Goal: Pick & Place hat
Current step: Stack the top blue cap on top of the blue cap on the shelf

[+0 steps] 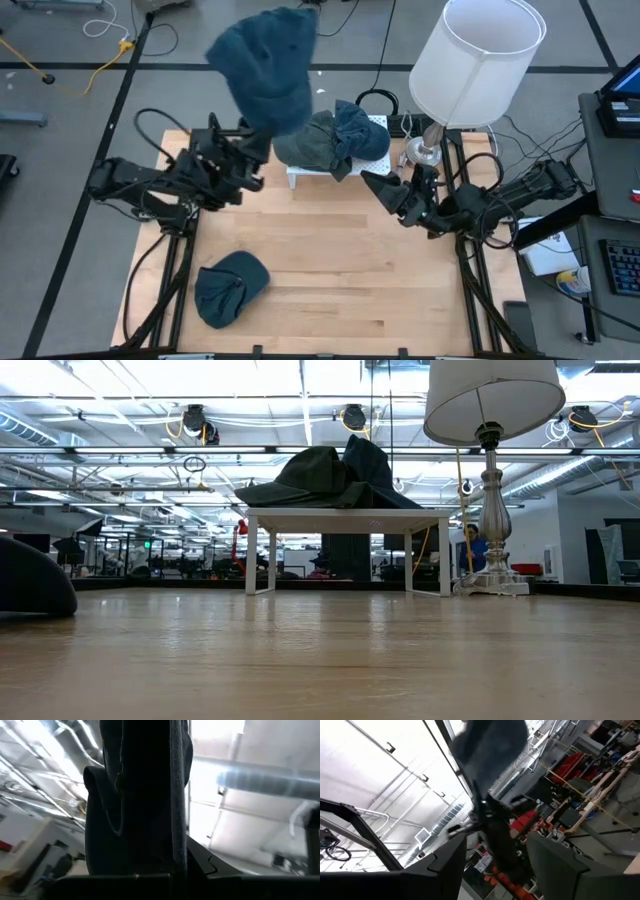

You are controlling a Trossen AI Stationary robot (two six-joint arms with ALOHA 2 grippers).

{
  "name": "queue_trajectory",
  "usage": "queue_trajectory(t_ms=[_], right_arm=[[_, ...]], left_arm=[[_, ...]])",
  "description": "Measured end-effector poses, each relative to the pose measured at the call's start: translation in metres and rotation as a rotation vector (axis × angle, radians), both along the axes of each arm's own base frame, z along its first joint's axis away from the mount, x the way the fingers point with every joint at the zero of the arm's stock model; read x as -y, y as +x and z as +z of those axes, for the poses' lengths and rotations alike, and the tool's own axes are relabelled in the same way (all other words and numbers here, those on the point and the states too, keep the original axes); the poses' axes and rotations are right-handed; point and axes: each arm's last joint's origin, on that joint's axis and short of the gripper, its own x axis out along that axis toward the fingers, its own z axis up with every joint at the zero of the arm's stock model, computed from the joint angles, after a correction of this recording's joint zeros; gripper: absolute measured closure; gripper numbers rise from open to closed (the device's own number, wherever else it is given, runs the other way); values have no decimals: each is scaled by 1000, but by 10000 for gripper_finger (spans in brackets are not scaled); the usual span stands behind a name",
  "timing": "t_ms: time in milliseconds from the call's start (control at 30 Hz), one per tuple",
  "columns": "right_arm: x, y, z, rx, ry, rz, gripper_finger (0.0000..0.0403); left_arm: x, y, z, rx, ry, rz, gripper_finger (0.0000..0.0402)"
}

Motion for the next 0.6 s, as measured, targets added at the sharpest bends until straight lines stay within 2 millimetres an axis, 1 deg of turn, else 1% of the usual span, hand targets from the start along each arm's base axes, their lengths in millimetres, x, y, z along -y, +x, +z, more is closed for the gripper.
queue_trajectory(t_ms=[133,300,467,600], right_arm=[[3,0,3,46,-16,57,202],[10,-1,9,152,-23,129,202],[19,-5,16,255,-29,171,202],[23,-5,17,286,-56,187,202]], left_arm=[[9,26,19,-54,64,-55,393],[19,56,33,-131,129,-113,393],[24,79,36,-146,167,-164,393],[27,96,29,-155,159,-219,393]])
